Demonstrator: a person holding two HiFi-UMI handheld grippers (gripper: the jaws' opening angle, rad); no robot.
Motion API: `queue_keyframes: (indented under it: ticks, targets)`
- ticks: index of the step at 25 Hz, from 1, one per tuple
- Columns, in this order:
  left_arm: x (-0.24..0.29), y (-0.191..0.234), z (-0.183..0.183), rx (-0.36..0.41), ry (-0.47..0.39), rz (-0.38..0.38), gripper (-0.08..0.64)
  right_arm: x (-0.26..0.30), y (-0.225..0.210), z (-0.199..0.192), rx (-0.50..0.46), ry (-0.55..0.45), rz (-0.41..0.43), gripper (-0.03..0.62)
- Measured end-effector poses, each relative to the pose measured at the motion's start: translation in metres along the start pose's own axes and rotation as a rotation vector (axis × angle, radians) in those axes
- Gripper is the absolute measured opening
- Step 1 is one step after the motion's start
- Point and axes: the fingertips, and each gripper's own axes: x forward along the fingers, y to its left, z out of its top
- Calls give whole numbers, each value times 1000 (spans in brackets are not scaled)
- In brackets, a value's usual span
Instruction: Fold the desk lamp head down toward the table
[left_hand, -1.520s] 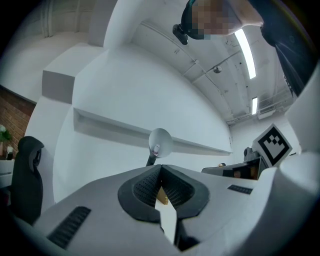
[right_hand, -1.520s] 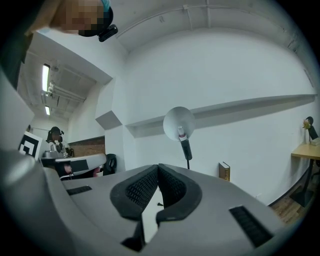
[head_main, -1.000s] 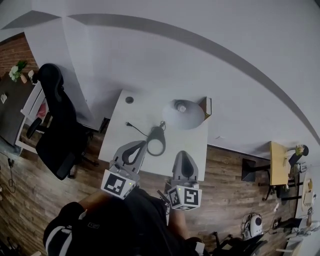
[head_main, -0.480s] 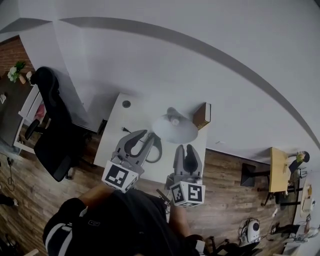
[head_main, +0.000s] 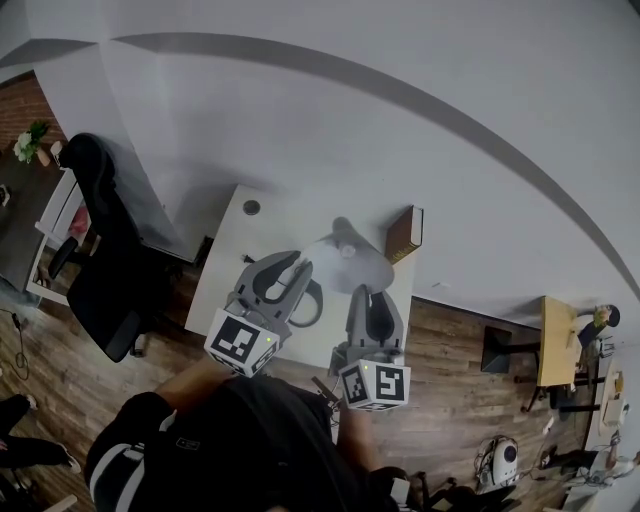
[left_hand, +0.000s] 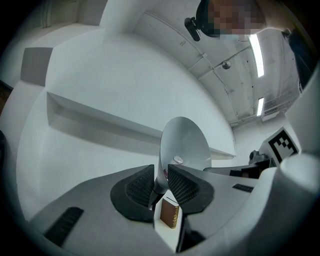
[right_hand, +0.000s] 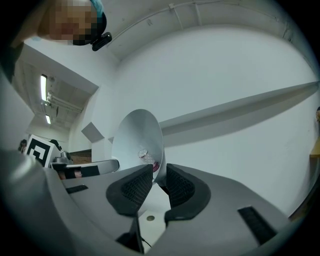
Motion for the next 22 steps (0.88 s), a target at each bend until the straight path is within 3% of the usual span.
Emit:
queue_keyframes:
  ticks: [3, 22]
  targets:
    - [2, -4, 1, 6, -4, -14, 66, 1, 2, 2, -3, -8, 6, 57]
    - [-11, -4, -23, -31, 5, 7, 44, -8, 1, -24, 13, 22, -3, 51]
